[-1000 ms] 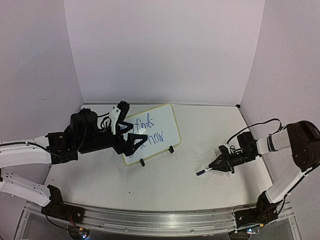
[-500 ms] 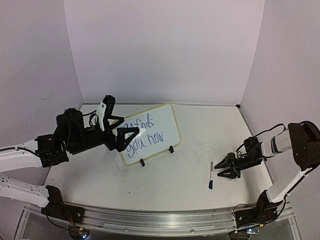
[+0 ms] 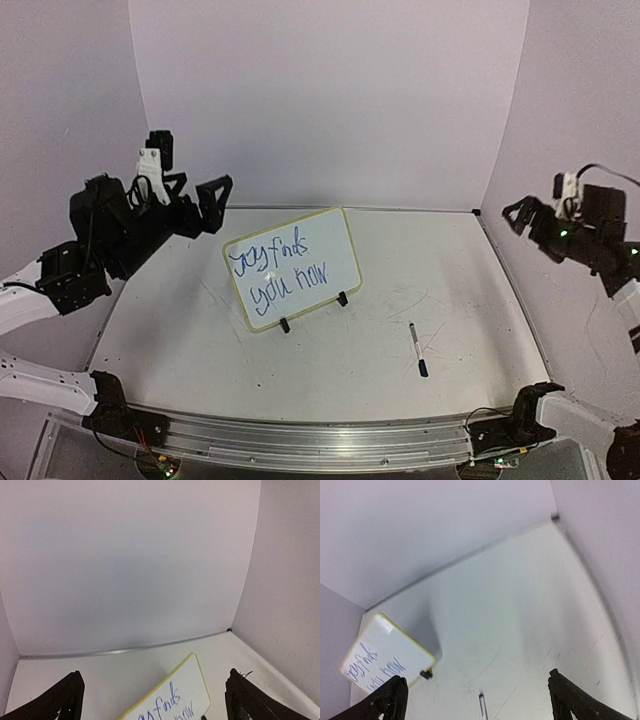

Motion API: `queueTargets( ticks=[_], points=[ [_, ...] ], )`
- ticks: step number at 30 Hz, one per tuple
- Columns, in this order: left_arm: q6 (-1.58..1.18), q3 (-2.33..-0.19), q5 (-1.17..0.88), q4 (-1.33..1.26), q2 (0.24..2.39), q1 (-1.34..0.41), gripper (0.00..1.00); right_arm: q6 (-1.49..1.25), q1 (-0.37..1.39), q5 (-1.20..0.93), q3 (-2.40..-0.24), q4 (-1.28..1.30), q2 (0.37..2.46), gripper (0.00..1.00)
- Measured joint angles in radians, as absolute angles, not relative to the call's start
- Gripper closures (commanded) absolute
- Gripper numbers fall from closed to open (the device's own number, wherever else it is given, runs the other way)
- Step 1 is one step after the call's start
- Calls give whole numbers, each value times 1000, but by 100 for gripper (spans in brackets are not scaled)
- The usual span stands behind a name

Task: Write a sentence on the whiteboard
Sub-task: Reset both arms

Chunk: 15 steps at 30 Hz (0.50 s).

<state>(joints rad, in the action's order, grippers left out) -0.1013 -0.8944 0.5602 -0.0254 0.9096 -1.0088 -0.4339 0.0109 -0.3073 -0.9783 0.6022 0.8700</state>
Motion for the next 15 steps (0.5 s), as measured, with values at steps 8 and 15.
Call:
queueTargets(
  ticks=[8, 15],
  points=[
    [31, -1260, 625, -8, 951, -1008, 1, -218, 10, -111, -1388, 585, 677, 2],
    [59, -1303, 660, 22, 949, -1008, 1, -187, 10, -62, -1353, 552, 654, 2]
  ],
)
